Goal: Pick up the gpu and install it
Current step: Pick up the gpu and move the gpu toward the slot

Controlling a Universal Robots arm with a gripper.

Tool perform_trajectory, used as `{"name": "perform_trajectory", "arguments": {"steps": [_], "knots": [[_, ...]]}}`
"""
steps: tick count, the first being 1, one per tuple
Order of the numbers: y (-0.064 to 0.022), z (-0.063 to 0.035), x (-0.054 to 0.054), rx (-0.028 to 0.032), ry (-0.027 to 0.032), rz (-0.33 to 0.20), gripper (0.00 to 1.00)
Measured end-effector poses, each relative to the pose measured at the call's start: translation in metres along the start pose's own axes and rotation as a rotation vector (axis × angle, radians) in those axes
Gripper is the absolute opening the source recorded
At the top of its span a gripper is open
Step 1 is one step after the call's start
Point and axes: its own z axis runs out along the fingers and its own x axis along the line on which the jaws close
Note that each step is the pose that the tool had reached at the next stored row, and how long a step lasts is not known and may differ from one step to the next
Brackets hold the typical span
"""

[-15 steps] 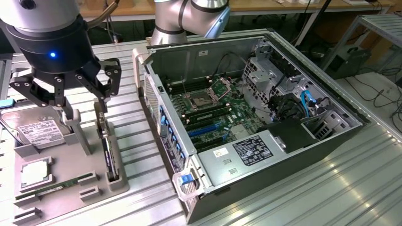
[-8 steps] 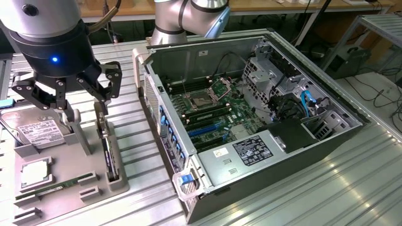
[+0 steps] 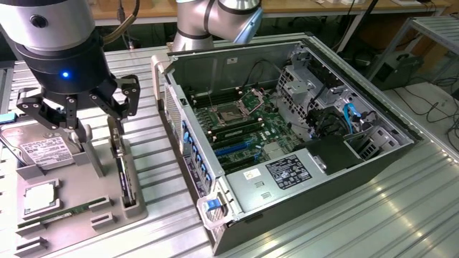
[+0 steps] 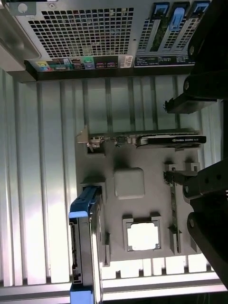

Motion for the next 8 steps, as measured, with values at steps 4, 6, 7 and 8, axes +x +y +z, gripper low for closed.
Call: {"name": "perform_trajectory", "arguments": {"steps": [4, 6, 7, 8], "knots": [[-0.0009, 0.0033, 0.0001, 0.0001, 0.0, -0.001, 0.6], [-0.0013, 0.0048, 0.0001, -0.0001, -0.0001, -0.001, 0.6], [-0.0015, 0.0055, 0.0001, 0.0, 0.0, -0.001, 0.6], [-0.0017, 0.0063, 0.0001, 0.0, 0.0, -0.001, 0.6]]}}
